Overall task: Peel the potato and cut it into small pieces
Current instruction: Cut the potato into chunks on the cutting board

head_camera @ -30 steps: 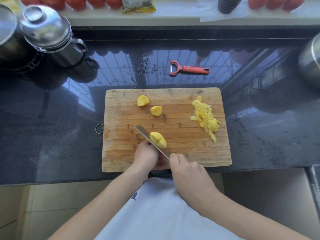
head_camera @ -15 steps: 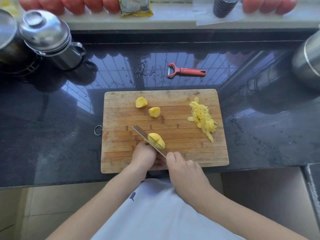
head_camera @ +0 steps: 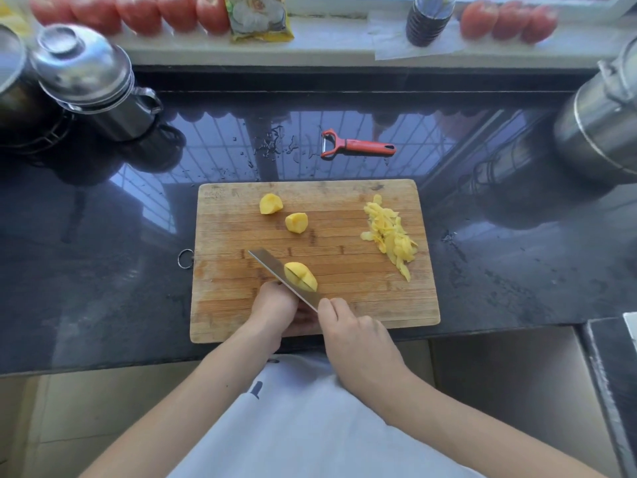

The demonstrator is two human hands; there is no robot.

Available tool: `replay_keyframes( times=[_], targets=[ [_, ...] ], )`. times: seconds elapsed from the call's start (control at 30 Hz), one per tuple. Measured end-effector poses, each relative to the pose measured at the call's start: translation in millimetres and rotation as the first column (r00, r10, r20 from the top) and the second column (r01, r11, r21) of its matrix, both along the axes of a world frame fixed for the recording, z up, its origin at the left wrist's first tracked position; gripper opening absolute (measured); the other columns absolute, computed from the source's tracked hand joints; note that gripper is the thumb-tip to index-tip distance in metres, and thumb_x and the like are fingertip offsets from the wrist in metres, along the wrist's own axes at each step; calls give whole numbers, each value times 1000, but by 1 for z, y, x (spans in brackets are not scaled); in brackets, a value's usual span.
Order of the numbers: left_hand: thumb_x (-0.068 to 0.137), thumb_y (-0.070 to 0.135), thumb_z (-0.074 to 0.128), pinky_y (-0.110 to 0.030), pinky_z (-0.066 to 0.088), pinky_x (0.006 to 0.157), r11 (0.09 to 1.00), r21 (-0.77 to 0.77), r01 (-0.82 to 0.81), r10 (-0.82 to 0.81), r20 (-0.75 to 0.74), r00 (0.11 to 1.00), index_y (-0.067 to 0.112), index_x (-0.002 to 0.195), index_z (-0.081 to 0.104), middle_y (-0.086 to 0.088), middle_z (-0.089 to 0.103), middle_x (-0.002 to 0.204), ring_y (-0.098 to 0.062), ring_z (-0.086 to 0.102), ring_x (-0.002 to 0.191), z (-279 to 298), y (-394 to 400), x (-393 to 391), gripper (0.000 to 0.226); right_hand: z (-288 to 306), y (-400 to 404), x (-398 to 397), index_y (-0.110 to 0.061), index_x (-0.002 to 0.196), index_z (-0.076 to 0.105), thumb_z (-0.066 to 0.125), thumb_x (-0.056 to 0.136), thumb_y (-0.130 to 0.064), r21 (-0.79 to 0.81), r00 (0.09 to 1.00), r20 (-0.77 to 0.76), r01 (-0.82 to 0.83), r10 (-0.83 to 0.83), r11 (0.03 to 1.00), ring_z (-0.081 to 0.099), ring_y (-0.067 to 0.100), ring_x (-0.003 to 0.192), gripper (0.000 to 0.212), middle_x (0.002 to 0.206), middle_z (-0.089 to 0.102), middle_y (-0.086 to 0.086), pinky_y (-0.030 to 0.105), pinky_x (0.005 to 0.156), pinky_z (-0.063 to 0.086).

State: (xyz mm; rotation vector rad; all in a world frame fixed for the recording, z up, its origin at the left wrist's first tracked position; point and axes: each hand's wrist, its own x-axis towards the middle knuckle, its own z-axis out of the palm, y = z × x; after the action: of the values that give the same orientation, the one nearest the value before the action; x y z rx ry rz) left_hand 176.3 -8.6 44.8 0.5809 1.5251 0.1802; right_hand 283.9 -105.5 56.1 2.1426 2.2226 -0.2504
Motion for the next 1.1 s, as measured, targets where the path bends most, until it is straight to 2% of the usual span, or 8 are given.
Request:
replay_keyframes(
  times=[0.3, 0.5, 0.67, 0.73, 0.87, 0.93, 1.03, 1.1],
  targets=[
    [93, 10, 50, -47, 66, 69, 1000, -3, 27, -27, -19, 999, 7, 100, 75, -13, 80, 85, -31, 78, 77, -3, 1, -3, 26, 3, 15, -9, -14, 73, 54, 53, 64, 2, 49, 1000, 13, 9, -10, 999, 47, 22, 30, 19, 60, 48, 2, 26, 39, 17],
    [96, 9, 47, -57, 64, 75, 1000, -2, 9, -9, -11, 1000, 2, 102, 75, -21, 78, 89, -39, 78, 82, -5, 1, -3, 30, -7, 20, -1, -16, 79, 51, 31, 82, -4, -41, 997, -25, 67, -68, 997, 52, 30, 38, 24, 63, 53, 1, 29, 44, 18],
    [98, 8, 46, -56, 65, 72, 1000, -4, 16, -16, -20, 1000, 3, 99, 76, -19, 79, 87, -38, 78, 79, -5, 2, -2, 31, 1, 23, -3, -16, 75, 50, 52, 74, -1, -31, 998, -39, 53, -54, 998, 48, 26, 32, 16, 58, 48, 1, 27, 41, 16],
    [98, 9, 47, -56, 65, 72, 1000, -9, 8, -8, -26, 1000, 2, 100, 76, -21, 78, 87, -38, 78, 78, -3, 1, -2, 29, 0, 24, -2, -17, 76, 51, 50, 75, -1, -48, 998, -34, 51, -52, 998, 50, 28, 33, 16, 59, 49, 1, 28, 42, 16],
    [100, 10, 48, -59, 64, 70, 1000, -19, -8, 7, -49, 999, -2, 100, 73, -26, 77, 90, -42, 77, 78, 0, 3, -2, 28, 14, 15, 5, -16, 99, 47, 22, 86, 1, -217, 999, -44, 20, -30, 976, 64, 37, 70, 32, 89, 56, 5, 36, 54, 26],
    [102, 11, 47, -58, 64, 69, 999, -33, -15, 13, -58, 998, -1, 99, 72, -27, 76, 91, -43, 77, 78, 2, 4, -1, 28, 14, 9, 9, -17, 107, 43, 28, 93, 3, -246, 998, -55, 20, -35, 969, 65, 37, 83, 28, 100, 53, 5, 37, 60, 29],
    [101, 11, 46, -56, 64, 70, 999, -34, -4, 3, -25, 1000, -1, 101, 73, -23, 78, 89, -41, 77, 80, 1, 4, 0, 30, 18, 11, -1, -15, 88, 50, 57, 75, 5, -207, 998, -26, 46, -53, 977, 59, 28, 48, 25, 76, 51, 4, 32, 44, 26],
    [98, 10, 47, -54, 65, 71, 1000, -24, 4, -4, -10, 1000, -1, 100, 75, -21, 78, 87, -41, 77, 83, 2, 3, 0, 30, 10, 13, -5, -14, 77, 50, 61, 62, 6, -117, 1000, 0, 6, -6, 993, 48, 22, 32, 28, 64, 46, 3, 26, 38, 20]
  ],
)
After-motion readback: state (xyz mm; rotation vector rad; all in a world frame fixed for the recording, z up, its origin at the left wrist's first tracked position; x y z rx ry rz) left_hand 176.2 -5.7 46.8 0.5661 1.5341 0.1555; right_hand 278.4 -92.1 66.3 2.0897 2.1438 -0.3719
